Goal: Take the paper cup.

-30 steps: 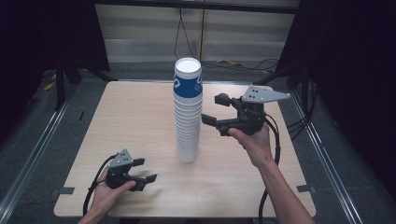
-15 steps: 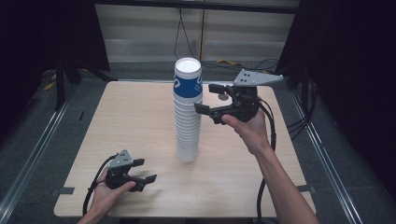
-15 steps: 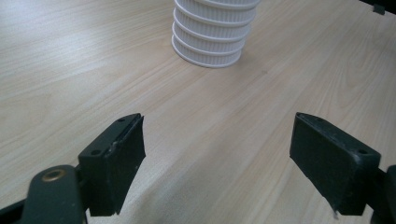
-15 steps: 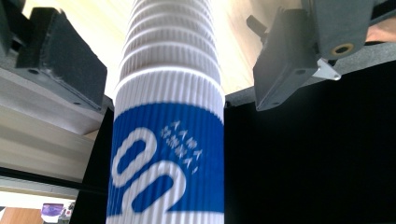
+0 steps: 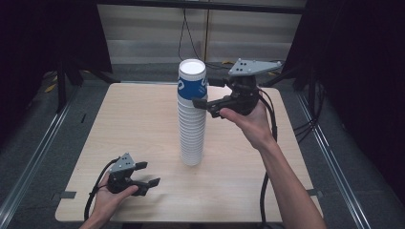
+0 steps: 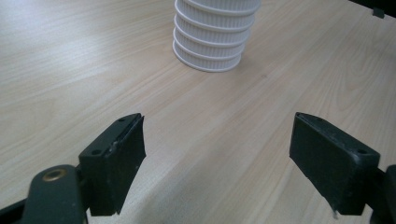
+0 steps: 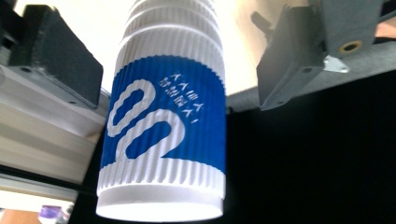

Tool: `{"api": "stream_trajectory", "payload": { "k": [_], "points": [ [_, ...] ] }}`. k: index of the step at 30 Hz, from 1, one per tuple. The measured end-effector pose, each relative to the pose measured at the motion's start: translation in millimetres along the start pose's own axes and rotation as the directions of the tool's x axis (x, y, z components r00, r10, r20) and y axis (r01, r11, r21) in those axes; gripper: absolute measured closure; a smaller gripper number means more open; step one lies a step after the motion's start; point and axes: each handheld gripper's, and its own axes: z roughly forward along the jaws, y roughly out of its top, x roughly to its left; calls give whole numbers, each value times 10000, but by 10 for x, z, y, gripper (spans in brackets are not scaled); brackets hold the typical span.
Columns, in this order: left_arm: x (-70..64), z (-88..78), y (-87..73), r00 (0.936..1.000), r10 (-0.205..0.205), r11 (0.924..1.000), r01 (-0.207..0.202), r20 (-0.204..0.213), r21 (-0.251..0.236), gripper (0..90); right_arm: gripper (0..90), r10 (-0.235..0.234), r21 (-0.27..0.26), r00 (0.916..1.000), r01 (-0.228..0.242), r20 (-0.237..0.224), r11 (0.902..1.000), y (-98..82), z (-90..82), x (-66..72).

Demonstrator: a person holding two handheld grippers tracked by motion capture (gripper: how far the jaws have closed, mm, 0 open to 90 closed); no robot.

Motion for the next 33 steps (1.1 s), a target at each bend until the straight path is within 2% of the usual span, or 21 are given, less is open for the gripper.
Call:
{"api": "stream_trajectory", "payload": {
  "k": [9, 12, 14, 22, 26, 28, 33],
  "points": [
    [-12, -4, -2, 10000, 43, 10000, -43, 1, -21, 192, 144, 81, -31, 9998, -81, -163, 10000, 137, 109, -46],
    [-20, -18, 4, 9999, 136, 9998, -137, -21, -109, 191, 138, -34, 110, 9999, 35, -168, 9999, 190, 152, -38],
    [-36, -25, 7, 9998, 197, 9997, -197, -31, -137, 191, 136, -214, 340, 9998, 213, 15, 9992, 221, 203, -25],
    [-33, -20, 4, 9998, 209, 9997, -209, -28, -84, 191, 142, 31, 596, 9998, -18, -207, 9982, 292, 304, -87],
    [-43, -32, 6, 9997, 245, 9996, -246, -18, -121, 191, 177, 211, 520, 9997, -203, -158, 9984, 298, 331, -135],
    [-45, -31, 5, 9996, 273, 9996, -273, -7, -106, 191, 200, 341, 515, 9987, -321, -374, 9982, 291, 335, -155],
    [-39, -29, 4, 9997, 225, 9997, -225, -22, -134, 191, 235, 218, 657, 9987, -187, -468, 9977, 296, 346, -148]
  ]
}}
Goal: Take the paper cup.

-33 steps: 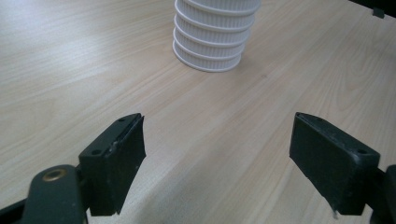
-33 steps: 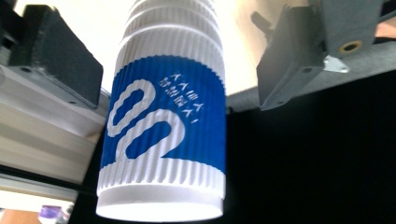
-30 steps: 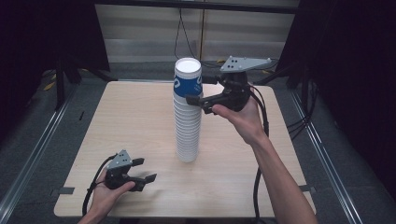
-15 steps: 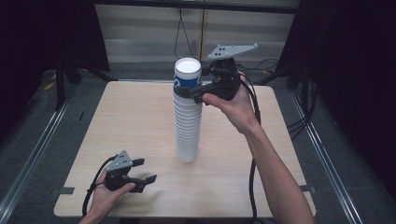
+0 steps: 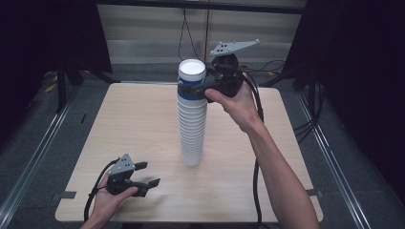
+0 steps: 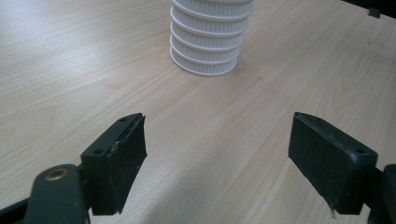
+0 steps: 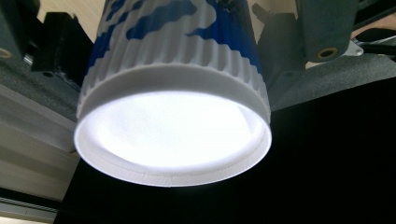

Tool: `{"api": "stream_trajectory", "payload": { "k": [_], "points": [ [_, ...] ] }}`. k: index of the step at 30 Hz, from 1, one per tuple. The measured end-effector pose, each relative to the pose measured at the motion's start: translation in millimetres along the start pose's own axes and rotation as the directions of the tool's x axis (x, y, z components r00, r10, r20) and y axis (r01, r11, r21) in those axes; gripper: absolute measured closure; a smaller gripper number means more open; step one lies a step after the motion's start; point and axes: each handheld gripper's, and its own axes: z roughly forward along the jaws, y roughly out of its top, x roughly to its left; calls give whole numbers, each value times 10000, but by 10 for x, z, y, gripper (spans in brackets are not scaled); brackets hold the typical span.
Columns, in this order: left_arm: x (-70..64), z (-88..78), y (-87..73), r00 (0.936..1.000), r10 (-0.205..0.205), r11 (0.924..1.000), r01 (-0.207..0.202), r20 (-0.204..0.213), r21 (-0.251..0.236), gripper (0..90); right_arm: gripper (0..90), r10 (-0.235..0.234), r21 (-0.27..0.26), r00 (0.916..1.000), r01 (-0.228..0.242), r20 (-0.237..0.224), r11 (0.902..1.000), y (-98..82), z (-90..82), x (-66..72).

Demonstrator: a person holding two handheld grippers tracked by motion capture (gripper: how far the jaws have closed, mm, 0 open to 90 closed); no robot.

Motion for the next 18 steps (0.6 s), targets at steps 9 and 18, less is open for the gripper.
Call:
{"api": "stream_trajectory", "payload": {
  "k": [9, 18],
  "points": [
    [5, 5, 0, 9999, 115, 9999, -115, -4, 48, 191, 240, 63, -93, 10000, -64, -44, 9999, 1, -20, -16],
    [-7, 1, -1, 9998, 42, 9999, -40, 201, -108, 189, 242, 101, -558, 9999, -101, -17, 9984, 22, -48, -4]
  ]
}}
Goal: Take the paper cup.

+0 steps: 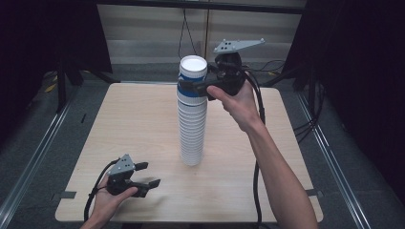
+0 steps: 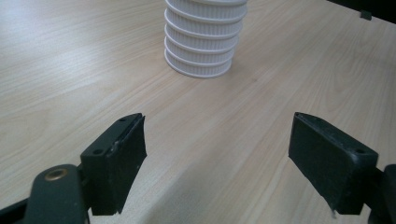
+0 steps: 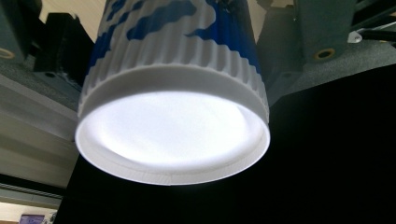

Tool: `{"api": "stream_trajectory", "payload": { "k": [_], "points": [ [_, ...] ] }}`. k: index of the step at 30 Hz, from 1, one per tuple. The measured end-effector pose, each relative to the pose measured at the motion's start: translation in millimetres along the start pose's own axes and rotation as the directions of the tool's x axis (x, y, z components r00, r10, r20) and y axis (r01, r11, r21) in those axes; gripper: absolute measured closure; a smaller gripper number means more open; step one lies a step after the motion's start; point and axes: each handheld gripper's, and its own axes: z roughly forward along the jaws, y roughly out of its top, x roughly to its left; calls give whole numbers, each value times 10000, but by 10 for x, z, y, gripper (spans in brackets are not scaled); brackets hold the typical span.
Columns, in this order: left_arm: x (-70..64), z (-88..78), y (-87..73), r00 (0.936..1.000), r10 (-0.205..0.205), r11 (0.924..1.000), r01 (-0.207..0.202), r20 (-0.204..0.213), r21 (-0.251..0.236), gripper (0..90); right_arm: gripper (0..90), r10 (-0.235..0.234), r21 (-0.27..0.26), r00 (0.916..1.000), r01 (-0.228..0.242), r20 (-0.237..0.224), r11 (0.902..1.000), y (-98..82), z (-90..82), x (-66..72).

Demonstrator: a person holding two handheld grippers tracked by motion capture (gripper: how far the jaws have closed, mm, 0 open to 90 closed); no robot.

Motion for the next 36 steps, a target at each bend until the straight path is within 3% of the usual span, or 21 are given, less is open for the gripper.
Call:
{"api": "stream_trajectory", "payload": {
  "k": [9, 18, 36],
  "points": [
    [-8, 6, -1, 10000, 16, 10000, -16, 59, 7, 189, 249, 141, -393, 9998, -148, -173, 9991, 19, -16, -8],
    [-19, 20, 1, 9997, 158, 9998, -160, 184, 118, 188, 252, 53, -762, 10000, -56, -45, 9971, 83, -77, -4],
    [-24, 19, -4, 9996, 285, 9995, -285, 55, 111, 187, 259, 232, -1685, 9997, -231, -10, 9854, 154, -149, -3]
  ]
}}
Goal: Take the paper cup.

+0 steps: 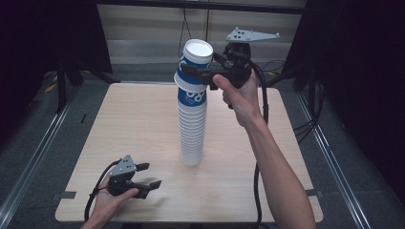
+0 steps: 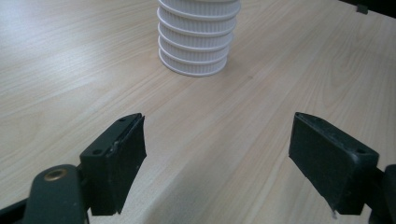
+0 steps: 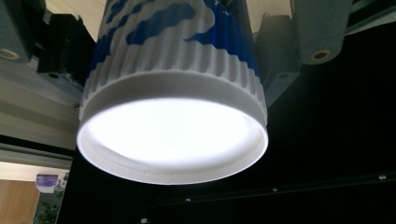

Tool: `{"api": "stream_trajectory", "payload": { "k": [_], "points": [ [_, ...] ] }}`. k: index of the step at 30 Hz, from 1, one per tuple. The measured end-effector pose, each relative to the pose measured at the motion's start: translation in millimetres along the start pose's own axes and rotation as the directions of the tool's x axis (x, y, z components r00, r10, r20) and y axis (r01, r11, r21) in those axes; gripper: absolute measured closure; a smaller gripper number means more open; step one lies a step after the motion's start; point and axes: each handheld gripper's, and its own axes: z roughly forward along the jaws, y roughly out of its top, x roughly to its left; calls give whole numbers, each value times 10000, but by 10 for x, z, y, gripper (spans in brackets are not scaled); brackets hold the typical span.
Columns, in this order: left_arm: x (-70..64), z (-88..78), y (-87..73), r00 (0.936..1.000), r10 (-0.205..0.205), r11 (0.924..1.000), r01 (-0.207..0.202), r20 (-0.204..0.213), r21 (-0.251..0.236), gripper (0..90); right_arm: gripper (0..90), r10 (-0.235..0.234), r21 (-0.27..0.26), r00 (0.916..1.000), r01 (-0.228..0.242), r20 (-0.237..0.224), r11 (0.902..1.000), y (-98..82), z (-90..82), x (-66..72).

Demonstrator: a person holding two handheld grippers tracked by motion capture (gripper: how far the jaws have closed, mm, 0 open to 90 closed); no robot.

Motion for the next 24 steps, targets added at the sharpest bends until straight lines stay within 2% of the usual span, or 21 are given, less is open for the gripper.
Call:
{"api": "stream_trajectory", "payload": {
  "k": [8, 14, 22, 23, 24],
  "points": [
    [2, 4, 0, 9999, -62, 10000, 61, 82, 59, 187, 261, -12, -353, 10000, 14, 74, 9994, 41, -40, 29],
    [3, 8, 0, 9999, -29, 9999, 27, 146, 104, 187, 262, 172, -688, 9996, -156, 217, 9975, 63, -102, 46],
    [4, 9, -3, 9999, -117, 9999, 116, 78, 93, 187, 263, 127, -807, 9995, -103, 291, 9967, 78, -173, 55],
    [11, 6, -3, 10000, 16, 9999, -16, 28, 116, 187, 263, 96, -815, 9994, -68, 343, 9966, 81, -185, 59],
    [9, 10, -5, 10000, -28, 9999, 27, 50, 119, 187, 263, 63, -869, 9991, -27, 408, 9962, 86, -198, 69]
  ]
}}
